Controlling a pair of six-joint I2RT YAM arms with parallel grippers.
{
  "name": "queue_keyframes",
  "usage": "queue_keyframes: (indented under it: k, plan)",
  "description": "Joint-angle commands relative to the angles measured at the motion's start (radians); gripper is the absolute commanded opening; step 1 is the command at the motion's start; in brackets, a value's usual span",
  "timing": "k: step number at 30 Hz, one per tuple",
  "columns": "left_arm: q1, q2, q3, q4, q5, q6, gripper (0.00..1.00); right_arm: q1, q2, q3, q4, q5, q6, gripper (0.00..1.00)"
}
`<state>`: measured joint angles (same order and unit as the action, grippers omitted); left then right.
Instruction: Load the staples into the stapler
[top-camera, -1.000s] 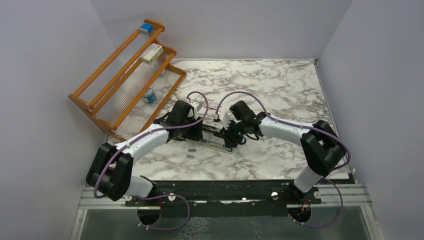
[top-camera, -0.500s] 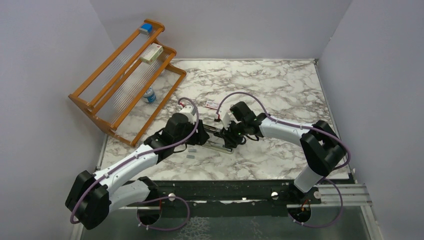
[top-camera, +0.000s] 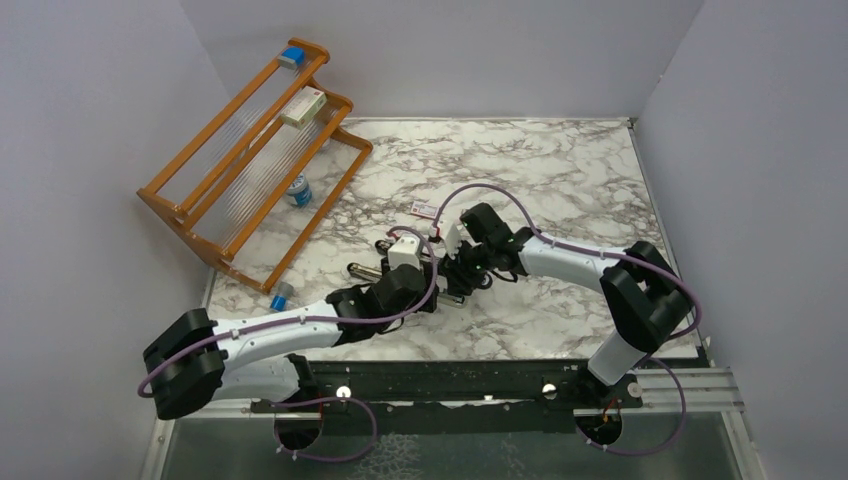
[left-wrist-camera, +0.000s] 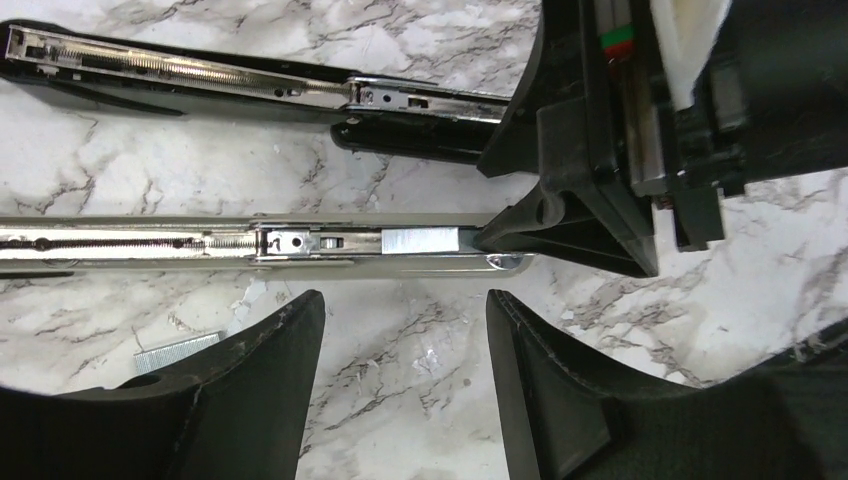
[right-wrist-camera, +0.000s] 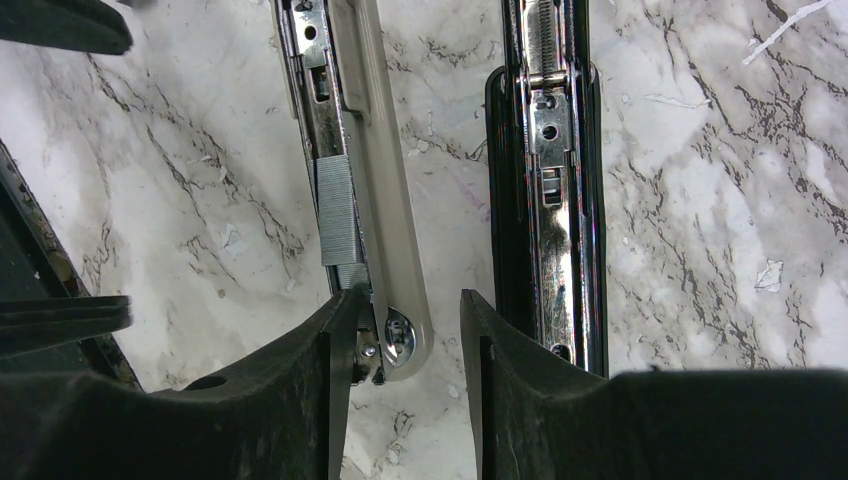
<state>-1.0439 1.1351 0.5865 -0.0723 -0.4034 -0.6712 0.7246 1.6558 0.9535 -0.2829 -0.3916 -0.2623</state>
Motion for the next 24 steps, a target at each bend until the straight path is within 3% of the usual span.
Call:
queue_keyframes:
  k: [1,9,24]
  plan:
    - [-0.064,0.062,0.018,-0.002,-0.220,-0.071,0.64,-0.001,-0.010,-0.027,0.005,-0.004,-0.002,0.45]
    - [-0.095,0.148,0.027,0.007,-0.290,-0.128,0.67,0.000,-0.012,-0.027,0.008,-0.004,-0.003,0.45]
    - [-0.094,0.259,0.040,0.079,-0.257,-0.172,0.70,0.000,-0.017,-0.033,0.008,0.000,-0.002,0.45]
